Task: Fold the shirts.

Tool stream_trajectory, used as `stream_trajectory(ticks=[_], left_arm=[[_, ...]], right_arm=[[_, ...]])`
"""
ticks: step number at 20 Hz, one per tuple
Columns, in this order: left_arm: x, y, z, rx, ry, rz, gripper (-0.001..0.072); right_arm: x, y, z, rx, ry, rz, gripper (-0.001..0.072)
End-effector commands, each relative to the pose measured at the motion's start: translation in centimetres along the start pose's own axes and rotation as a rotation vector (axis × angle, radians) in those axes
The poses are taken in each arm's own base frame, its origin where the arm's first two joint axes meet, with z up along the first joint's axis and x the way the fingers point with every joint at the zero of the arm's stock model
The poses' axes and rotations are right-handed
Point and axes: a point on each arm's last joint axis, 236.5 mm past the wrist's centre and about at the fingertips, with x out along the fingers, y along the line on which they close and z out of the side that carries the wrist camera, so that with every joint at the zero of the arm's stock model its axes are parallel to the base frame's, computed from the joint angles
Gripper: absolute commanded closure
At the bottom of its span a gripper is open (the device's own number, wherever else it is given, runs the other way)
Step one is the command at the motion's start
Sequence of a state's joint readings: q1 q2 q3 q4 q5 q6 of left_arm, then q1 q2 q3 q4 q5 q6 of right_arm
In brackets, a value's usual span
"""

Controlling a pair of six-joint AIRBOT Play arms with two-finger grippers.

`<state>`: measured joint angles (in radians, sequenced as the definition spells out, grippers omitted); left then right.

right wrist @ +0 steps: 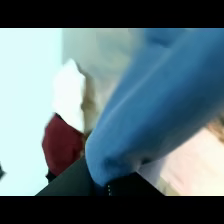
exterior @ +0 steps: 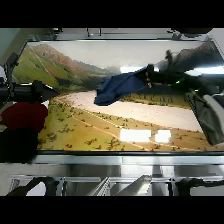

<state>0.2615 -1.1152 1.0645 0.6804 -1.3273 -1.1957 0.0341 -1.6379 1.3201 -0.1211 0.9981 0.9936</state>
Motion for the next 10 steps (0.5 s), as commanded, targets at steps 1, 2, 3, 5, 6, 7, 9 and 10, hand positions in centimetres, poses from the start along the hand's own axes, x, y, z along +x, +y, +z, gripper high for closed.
stream_trajectory(ticks=[1, 2, 3, 5, 6, 7, 9, 10], left_arm=[[0.0, -0.1, -0.2, -0.002, 0.006, -0.003, 0.0706], [0.0, -0.1, -0.2, -0.002, 0.006, -0.003, 0.0705], [0.0, -0.1, -0.1, -0.002, 0.006, -0.003, 0.0706], [0.0, 0.0, -0.1, -0.002, 0.004, -0.002, 0.0706], [0.0, 0.0, -0.1, -0.002, 0.004, -0.002, 0.0705], [0.0, 0.0, -0.1, -0.002, 0.004, -0.002, 0.0705], [0.0, 0.0, -0.1, -0.002, 0.003, -0.001, 0.0706], [0.0, 0.1, 0.1, -0.002, -0.004, 0.002, 0.0705]], right_arm=[[-7.9, 6.1, 4.1, -0.214, -0.172, -0.121, 0.0699], [-10.4, 6.3, 4.6, -0.229, -0.199, -0.197, 0.0699], [-13.3, 6.1, 5.0, -0.247, -0.227, -0.287, 0.0699], [-18.3, 5.5, 5.5, -0.231, -0.282, -0.407, 0.0698], [-20.2, 5.7, 5.9, -0.217, -0.312, -0.418, 0.0698], [-22.1, 6.1, 6.2, -0.204, -0.343, -0.416, 0.0698], [-25.5, 6.4, 7.4, -0.210, -0.429, -0.443, 0.0698], [-27.0, 6.3, 8.3, -0.230, -0.477, -0.465, 0.0698]])
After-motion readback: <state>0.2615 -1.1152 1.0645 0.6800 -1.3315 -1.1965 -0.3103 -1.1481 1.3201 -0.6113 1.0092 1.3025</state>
